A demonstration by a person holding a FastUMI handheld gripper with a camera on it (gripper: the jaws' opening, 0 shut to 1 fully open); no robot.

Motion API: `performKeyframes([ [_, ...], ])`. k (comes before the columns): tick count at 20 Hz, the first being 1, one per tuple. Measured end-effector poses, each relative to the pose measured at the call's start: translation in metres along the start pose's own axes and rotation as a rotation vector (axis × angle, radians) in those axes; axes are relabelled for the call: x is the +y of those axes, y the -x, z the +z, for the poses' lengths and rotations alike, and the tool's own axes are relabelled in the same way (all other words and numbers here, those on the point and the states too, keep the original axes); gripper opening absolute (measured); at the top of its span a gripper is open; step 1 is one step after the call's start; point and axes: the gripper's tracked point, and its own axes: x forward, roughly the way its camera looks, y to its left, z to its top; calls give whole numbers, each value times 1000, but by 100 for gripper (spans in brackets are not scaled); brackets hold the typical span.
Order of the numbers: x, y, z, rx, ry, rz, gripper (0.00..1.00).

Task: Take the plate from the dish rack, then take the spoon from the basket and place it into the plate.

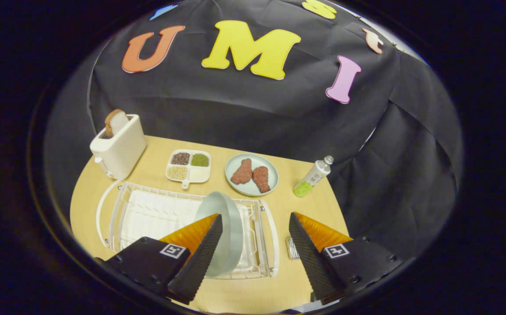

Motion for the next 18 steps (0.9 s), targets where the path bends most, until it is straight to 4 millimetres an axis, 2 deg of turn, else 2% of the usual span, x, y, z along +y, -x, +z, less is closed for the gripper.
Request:
performKeyframes([
  [1, 3, -2, -5, 44, 33, -9, 98],
  [3, 8, -7, -16, 136, 68, -20, 88],
  [7, 0, -24, -15, 189, 100, -128, 76],
  [10, 9, -36, -20, 206, 87, -104, 37],
  [12, 10, -32, -17, 185, 94, -117, 11],
  [18, 7, -15, -13, 149, 92, -148, 7],
])
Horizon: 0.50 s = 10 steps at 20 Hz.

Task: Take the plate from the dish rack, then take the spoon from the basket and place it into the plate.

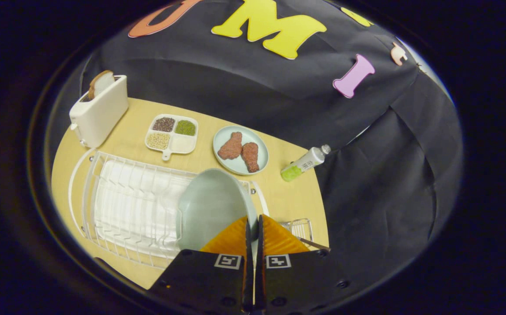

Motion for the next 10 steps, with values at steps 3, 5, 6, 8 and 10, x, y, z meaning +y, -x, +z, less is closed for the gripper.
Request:
performKeyframes([
  [3, -2, 5, -1, -12, -3, 5, 7],
  [5, -3, 10, -3, -12, -9, 4, 7],
  [6, -5, 12, -4, -18, -12, -1, 7],
  [8, -37, 23, 12, -106, 11, -130, 7],
  [10, -39, 35, 7, -124, 8, -105, 6],
])
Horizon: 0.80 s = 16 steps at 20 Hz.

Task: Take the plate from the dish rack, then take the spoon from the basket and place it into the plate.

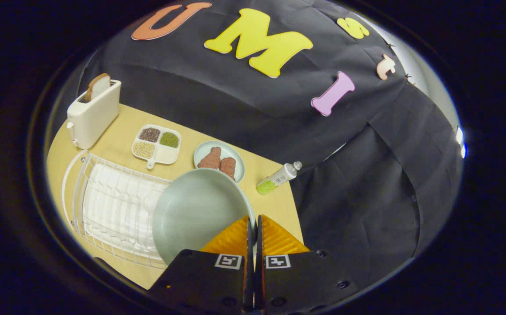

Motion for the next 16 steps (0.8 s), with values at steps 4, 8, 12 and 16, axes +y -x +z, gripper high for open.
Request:
performKeyframes([
  [4, -13, 19, -13, -36, -30, 81, 6],
  [8, 1, 36, -52, -21, -142, 344, 6],
  [12, 22, 50, -104, 10, -227, 628, 6],
  [16, 31, 52, -160, 29, -263, 775, 6],
])
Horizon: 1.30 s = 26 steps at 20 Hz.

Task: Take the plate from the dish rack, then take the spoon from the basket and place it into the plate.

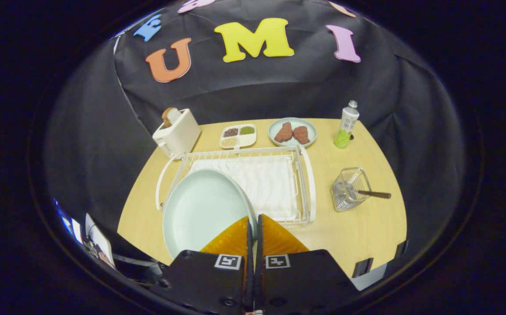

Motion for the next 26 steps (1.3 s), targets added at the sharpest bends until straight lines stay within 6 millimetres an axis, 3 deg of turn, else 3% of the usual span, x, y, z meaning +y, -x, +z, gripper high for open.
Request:
performKeyframes([
  [3, -13, -12, -42, 6, -46, 61, 6],
  [6, -31, -42, -92, 53, -83, 66, 6],
  [9, -51, -73, -129, 124, -114, 59, 7],
  [13, -77, -100, -145, 161, -204, 52, 7],
  [15, -83, -110, -138, 159, -211, 63, 7],
  [21, -94, -123, -139, 166, -222, 74, 10],
  [23, -102, -120, -135, 125, -162, 55, 40],
  [25, -117, -116, -127, 50, -88, 5, 78],
  [26, -121, -112, -120, -1, -73, 1, 85],
])
